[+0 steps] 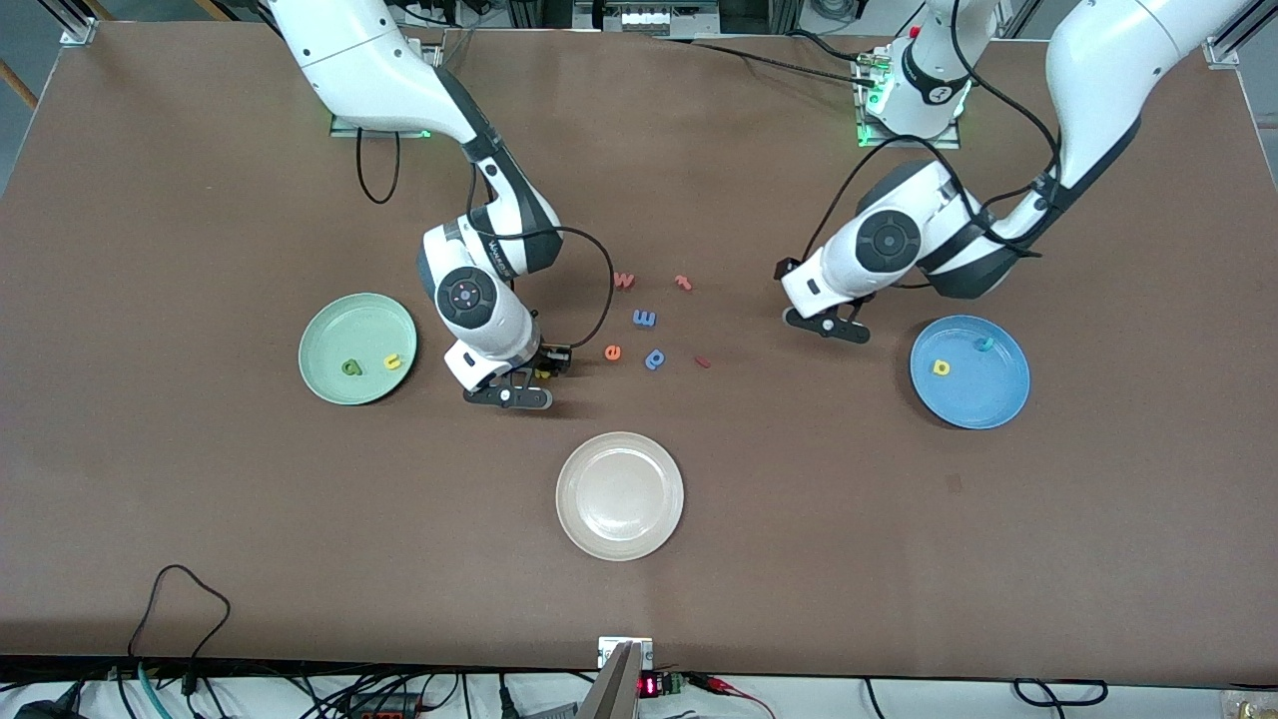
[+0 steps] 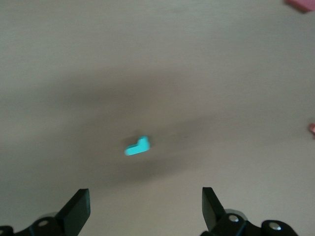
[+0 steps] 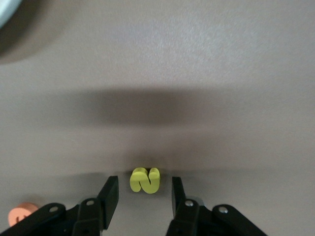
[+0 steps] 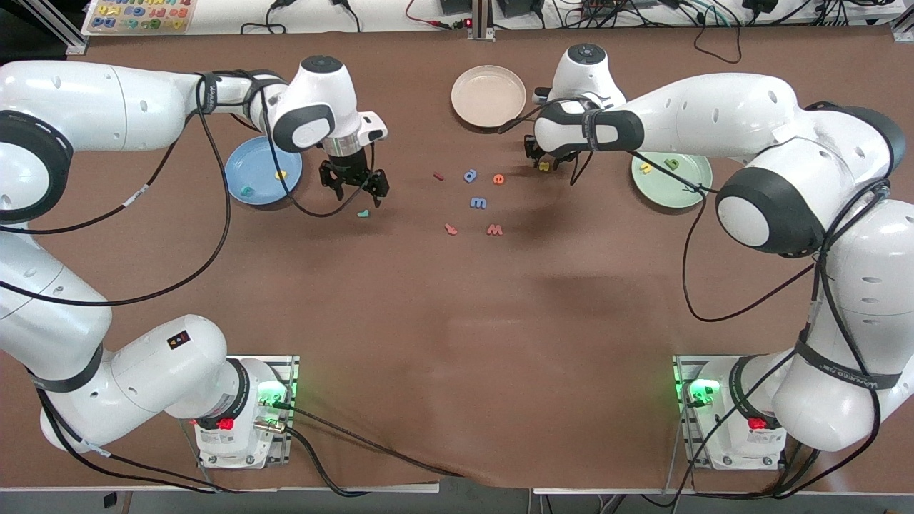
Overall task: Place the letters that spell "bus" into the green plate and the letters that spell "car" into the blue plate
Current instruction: 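Grasp the yellow '2' with the right gripper while the left gripper grasps cyan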
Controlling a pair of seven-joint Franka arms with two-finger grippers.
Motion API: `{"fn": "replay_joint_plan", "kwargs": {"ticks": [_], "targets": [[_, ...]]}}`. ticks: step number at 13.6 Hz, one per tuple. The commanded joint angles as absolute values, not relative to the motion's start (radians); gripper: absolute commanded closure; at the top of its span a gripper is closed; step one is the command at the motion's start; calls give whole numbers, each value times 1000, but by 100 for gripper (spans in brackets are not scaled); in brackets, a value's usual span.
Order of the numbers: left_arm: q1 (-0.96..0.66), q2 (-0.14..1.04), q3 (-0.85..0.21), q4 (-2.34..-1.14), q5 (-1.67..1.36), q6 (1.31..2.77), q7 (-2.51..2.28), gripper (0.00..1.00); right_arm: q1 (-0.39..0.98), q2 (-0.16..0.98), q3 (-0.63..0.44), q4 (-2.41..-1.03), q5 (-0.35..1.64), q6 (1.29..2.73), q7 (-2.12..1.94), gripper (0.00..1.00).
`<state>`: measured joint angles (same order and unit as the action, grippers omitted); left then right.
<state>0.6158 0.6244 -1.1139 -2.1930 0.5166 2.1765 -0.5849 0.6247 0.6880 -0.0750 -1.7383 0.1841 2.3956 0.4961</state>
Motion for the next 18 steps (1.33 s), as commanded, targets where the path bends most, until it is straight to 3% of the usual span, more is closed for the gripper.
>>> {"fn": "replay_joint_plan", "kwargs": {"ticks": [1, 3, 6, 9, 13, 15, 18], "targets": [[606, 623, -1106, -2233, 657, 2243, -598, 0, 646, 701, -95, -1718, 179, 2388, 502, 48], [588, 649, -1094, -2237, 731, 2246, -598, 0, 646, 701, -97, -1720, 179, 2388, 503, 48], [529, 670, -1025, -2237, 869, 2250, -581, 8, 646, 704, -97, -1721, 178, 2390, 503, 54], [534, 730, -1011, -2237, 957, 2284, -578, 20, 647, 710, -95, -1724, 154, 2390, 506, 77], [541, 727, -996, -2241, 963, 2290, -538, 26, 653, 715, -97, -1724, 150, 2391, 499, 94], [578, 729, -1000, -2256, 963, 2293, -541, 30, 638, 692, -98, -1724, 149, 2382, 479, 95], [606, 730, -1003, -2278, 963, 2316, -555, 46, 534, 559, -100, -1778, 126, 2294, 379, 95]]}}
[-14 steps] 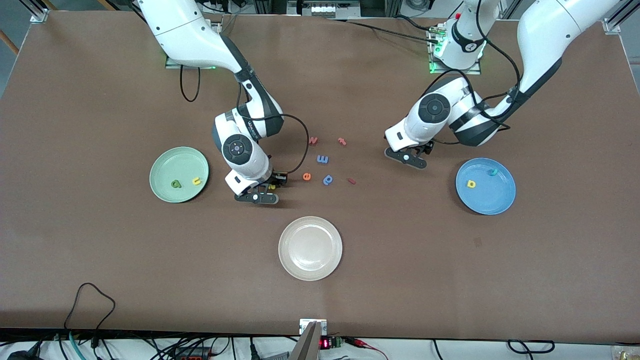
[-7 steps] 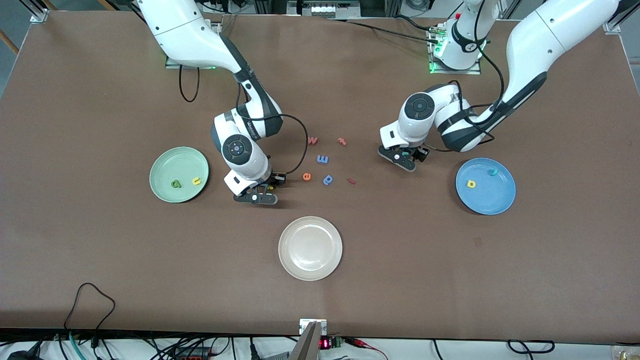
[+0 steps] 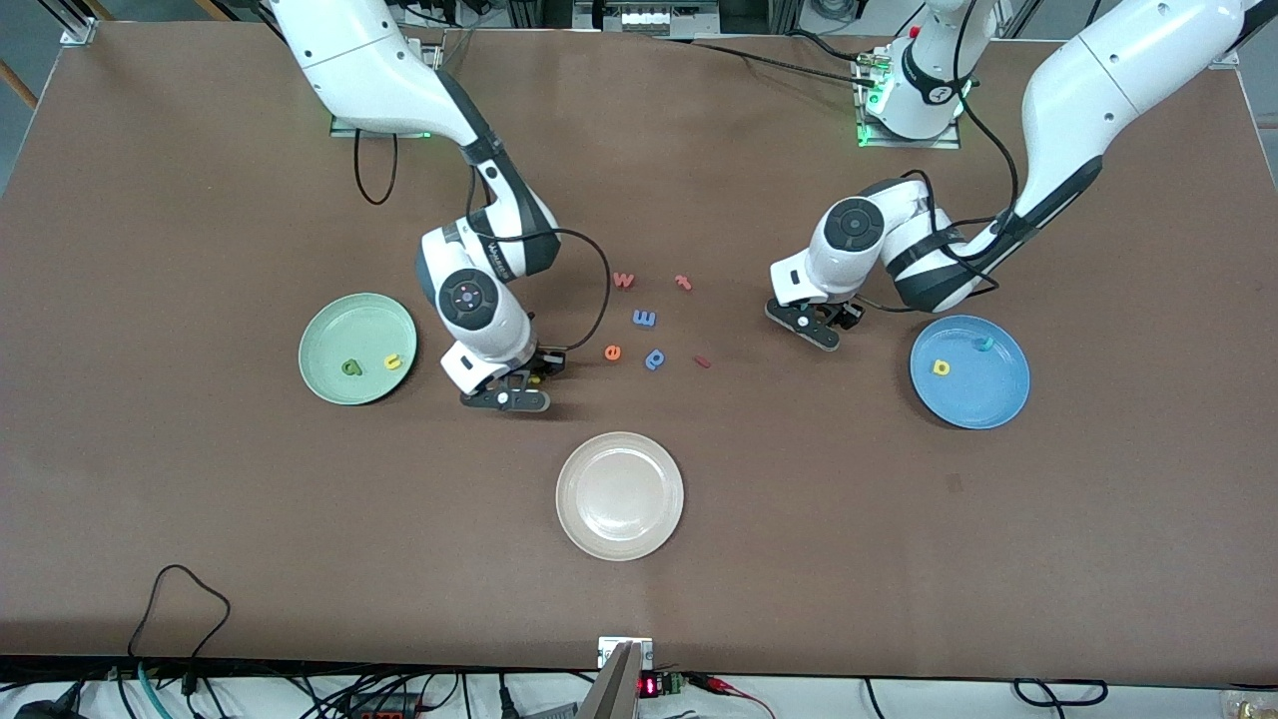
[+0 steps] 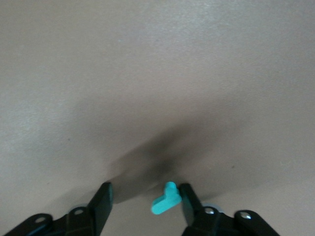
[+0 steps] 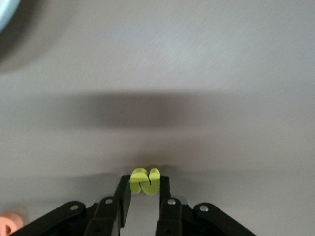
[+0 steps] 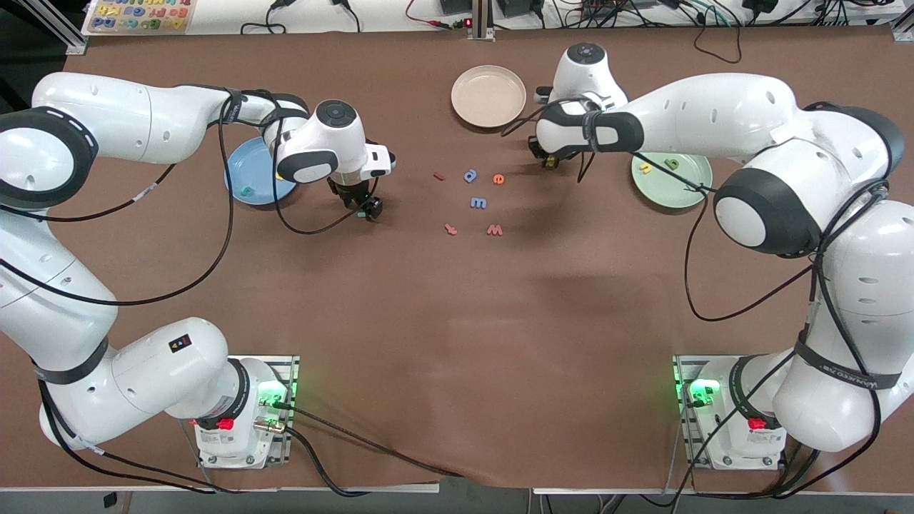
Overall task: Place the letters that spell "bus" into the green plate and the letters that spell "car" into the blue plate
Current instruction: 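Grasp the yellow '2' with the right gripper while the left gripper grasps cyan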
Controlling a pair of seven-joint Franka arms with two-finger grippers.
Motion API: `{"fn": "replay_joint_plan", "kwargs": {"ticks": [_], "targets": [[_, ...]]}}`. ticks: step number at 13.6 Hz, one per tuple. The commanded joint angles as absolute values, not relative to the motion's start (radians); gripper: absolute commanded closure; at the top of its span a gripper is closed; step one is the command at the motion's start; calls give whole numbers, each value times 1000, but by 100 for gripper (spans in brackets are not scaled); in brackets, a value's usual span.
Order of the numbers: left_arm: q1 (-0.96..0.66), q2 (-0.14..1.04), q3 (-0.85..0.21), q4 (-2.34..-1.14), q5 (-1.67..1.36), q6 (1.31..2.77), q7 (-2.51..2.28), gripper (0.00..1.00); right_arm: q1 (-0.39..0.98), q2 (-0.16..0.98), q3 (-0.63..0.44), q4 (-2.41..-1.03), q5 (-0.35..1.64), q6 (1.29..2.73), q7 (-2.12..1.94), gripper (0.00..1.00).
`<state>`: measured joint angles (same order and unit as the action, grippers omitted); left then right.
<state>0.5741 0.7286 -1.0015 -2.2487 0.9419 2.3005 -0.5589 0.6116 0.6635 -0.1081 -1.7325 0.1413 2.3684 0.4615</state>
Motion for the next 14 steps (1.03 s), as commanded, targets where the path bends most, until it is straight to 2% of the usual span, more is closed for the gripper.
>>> {"fn": "replay_joint_plan", "kwargs": {"ticks": [1, 3, 6, 10, 12, 14], "targets": [[606, 730, -1003, -2278, 963, 2321, -557, 51, 488, 511, -98, -1822, 126, 2263, 324, 95], [604, 730, -1003, -2278, 963, 2321, -557, 56, 384, 430, -98, -1929, 126, 2249, 145, 95], [600, 727, -1003, -2278, 962, 2318, -558, 79, 269, 365, -97, -2044, 126, 2247, -32, 94], [597, 727, -1002, -2278, 962, 2316, -560, 81, 198, 360, -97, -2121, 126, 2252, -110, 89], [603, 726, -1003, -2278, 962, 2315, -557, 83, 196, 360, -97, -2125, 126, 2252, -112, 72], [610, 713, -1023, -2273, 960, 2301, -557, 83, 195, 356, -97, -2117, 126, 2249, -114, 7]]}}
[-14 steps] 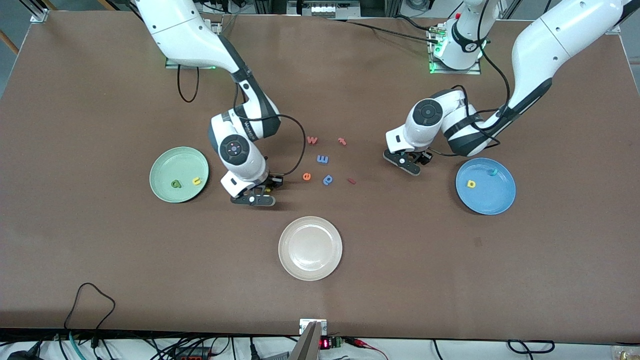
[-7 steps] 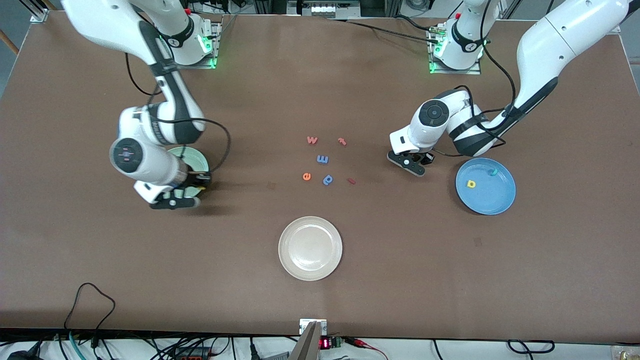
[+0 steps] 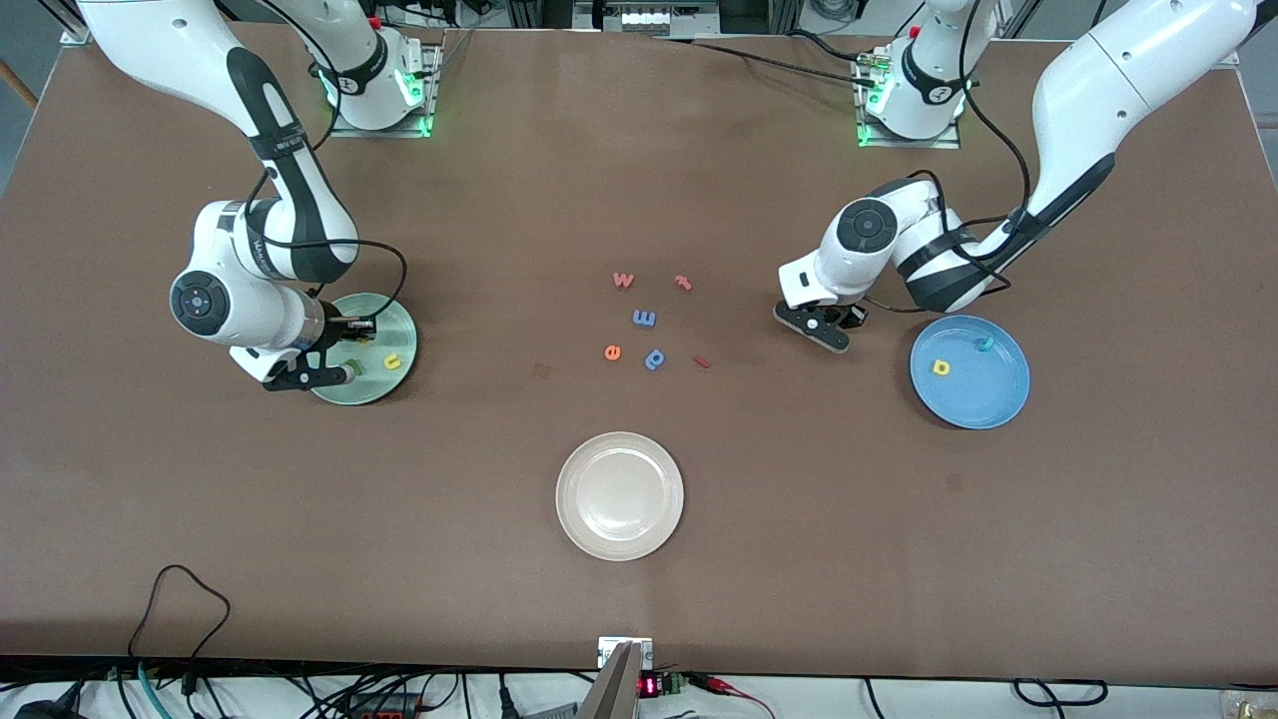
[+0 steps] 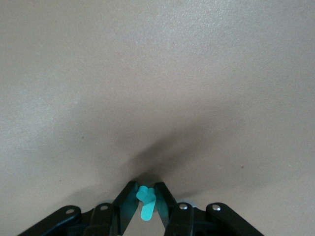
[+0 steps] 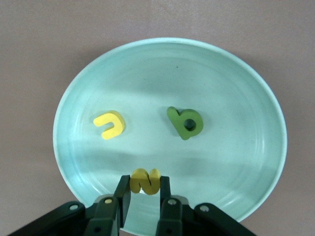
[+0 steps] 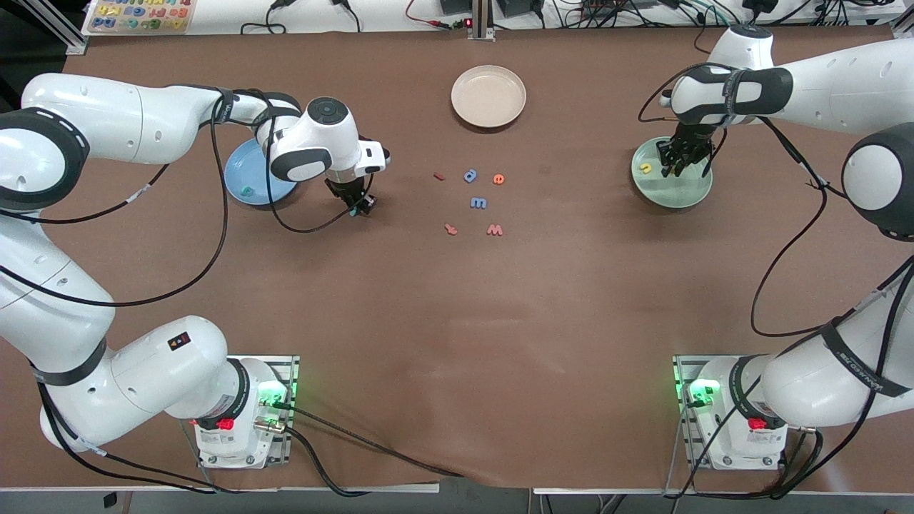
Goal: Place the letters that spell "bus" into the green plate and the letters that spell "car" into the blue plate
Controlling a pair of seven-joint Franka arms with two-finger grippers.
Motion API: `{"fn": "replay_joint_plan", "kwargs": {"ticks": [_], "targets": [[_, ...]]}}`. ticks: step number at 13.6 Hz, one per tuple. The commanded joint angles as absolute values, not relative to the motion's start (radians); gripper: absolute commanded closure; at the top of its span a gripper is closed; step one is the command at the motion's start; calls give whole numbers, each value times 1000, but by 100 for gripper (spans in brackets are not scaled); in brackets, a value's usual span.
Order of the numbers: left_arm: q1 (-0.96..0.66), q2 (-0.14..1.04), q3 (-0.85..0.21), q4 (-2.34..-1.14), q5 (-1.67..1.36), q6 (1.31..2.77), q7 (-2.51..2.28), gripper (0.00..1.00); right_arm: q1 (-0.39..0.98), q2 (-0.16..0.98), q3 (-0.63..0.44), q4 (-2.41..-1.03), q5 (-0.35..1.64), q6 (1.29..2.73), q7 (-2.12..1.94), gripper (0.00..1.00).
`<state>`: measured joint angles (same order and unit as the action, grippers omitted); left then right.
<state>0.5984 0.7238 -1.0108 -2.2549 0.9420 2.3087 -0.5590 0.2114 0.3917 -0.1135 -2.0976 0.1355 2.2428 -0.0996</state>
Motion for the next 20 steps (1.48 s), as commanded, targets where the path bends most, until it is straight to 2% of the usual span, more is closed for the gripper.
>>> {"fn": "replay_joint_plan", "kwargs": {"ticks": [1, 5, 9, 12, 13, 14, 15, 18, 20], "targets": [[638, 707, -1058, -2267, 957, 2272, -555, 83, 187, 335, -97, -2114, 126, 2249, -115, 0], [715, 712, -1178, -2166, 942, 2056, -500, 82, 175, 214, -95, -2077, 126, 2202, -117, 0], [807, 707, -1201, -2082, 936, 1971, -412, 82, 158, 127, -104, -1893, 121, 1955, -114, 0], [951, 712, -1200, -2056, 937, 1951, -131, 80, 143, 88, -107, -1755, 13, 1824, -118, 0], [966, 713, -1198, -2048, 937, 1951, -91, 74, 141, 80, -107, -1709, -3, 1780, -118, 0], [968, 712, -1198, -2045, 937, 1944, -84, 19, 138, 80, -107, -1650, -17, 1719, -118, 0], [976, 710, -1203, -2045, 936, 1941, -83, 0, 129, 83, -107, -1602, -24, 1671, -118, 0], [979, 706, -1287, -2019, 878, 1887, -95, 0, 86, 81, -107, -1563, -25, 1644, -120, 0], [973, 707, -1348, -1874, 752, 1721, -86, 0, 66, 81, -100, -1563, -23, 1644, -120, 0]]}}
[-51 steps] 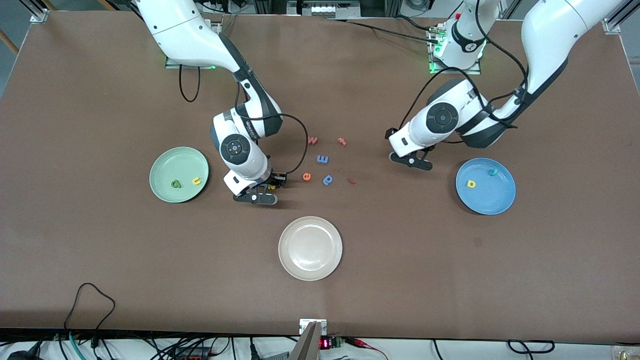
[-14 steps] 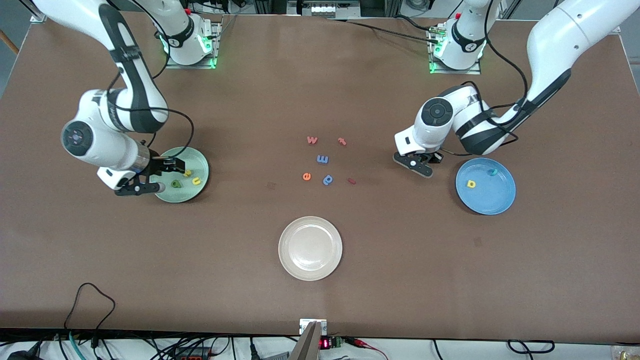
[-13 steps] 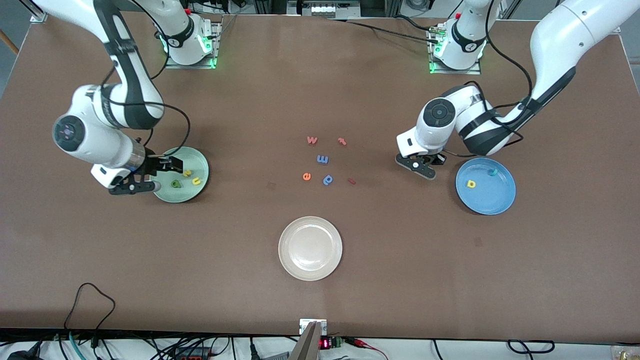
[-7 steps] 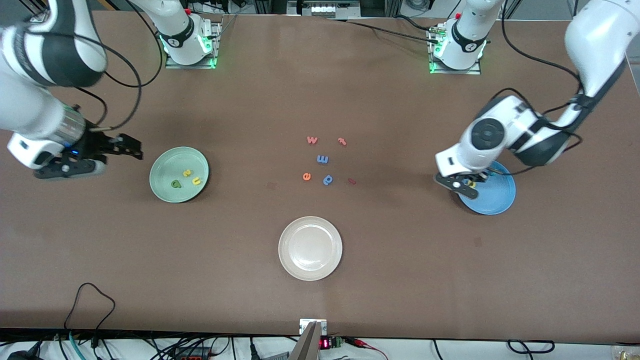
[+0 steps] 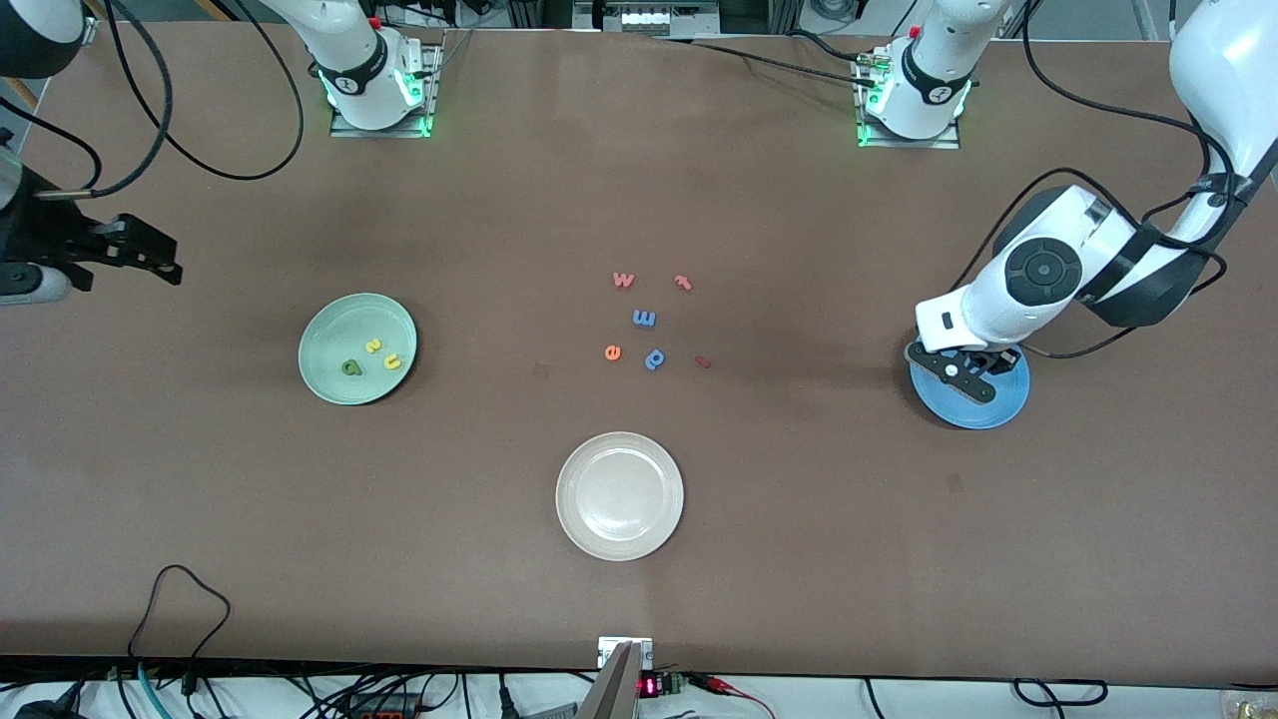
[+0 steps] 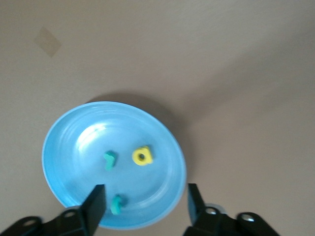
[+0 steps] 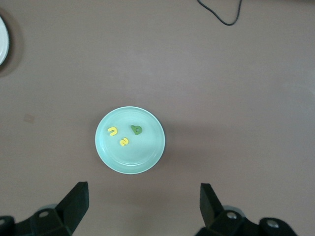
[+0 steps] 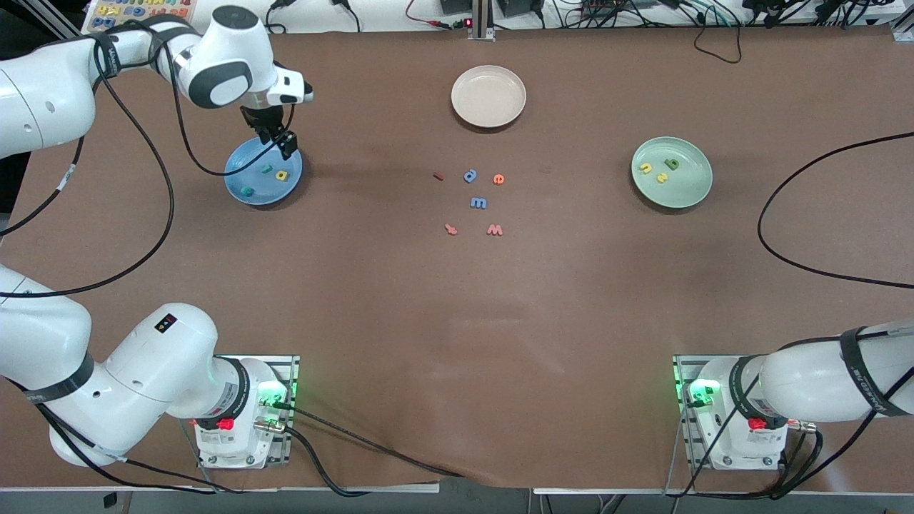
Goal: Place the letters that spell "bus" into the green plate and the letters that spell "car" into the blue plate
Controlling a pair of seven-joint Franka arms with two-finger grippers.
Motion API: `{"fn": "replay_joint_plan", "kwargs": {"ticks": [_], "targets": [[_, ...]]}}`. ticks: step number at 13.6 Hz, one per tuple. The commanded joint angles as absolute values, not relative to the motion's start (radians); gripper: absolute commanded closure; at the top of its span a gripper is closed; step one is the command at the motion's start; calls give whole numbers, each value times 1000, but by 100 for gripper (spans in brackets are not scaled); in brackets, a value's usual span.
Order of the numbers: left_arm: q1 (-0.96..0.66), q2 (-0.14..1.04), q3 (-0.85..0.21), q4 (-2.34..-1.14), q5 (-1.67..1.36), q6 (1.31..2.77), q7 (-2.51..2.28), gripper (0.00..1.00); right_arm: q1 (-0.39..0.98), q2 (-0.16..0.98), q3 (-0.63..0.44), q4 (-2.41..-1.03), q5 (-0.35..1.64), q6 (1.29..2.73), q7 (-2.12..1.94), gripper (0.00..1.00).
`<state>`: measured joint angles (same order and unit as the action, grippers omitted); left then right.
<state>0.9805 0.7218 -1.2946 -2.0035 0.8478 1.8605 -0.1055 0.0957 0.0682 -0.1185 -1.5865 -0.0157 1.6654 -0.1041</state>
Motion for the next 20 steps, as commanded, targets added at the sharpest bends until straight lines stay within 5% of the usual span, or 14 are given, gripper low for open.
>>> {"fn": "replay_joint_plan", "kwargs": {"ticks": [1, 6, 10, 14, 20], "targets": [[959, 709, -1359, -1785, 689, 1638, -87, 0, 66, 80, -100, -1563, -23, 1643, -120, 0], [818, 703, -1365, -1420, 614, 1292, -100, 0, 57, 77, -98, -1563, -23, 1623, -120, 0], [764, 652, -1306, -1298, 607, 1272, -95, 0, 46, 78, -98, -1560, -25, 1615, -121, 0], [645, 475, -996, -1244, 412, 1388, -97, 0, -17, 80, -31, -1562, -23, 1615, -120, 0], [309, 286, -378, -1305, 31, 1480, -84, 0, -17, 80, -29, -1562, -23, 1614, -120, 0]]}}
